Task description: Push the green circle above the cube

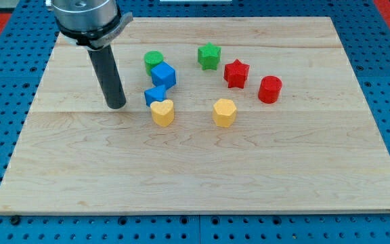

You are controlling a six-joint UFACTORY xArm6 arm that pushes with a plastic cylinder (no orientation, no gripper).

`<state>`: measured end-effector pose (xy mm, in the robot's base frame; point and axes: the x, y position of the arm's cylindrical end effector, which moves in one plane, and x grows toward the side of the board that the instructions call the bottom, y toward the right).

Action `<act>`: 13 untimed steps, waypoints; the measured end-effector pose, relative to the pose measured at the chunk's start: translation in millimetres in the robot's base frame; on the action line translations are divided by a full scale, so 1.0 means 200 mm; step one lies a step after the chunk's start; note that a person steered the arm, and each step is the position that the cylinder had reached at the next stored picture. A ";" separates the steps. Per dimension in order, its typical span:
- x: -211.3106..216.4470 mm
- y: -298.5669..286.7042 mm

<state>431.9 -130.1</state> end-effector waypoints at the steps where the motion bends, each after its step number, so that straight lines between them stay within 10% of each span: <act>1: -0.02 0.15; 8: -0.59 0.09; 11: 0.47 -0.27; 13: 0.51 0.51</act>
<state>533.7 -27.4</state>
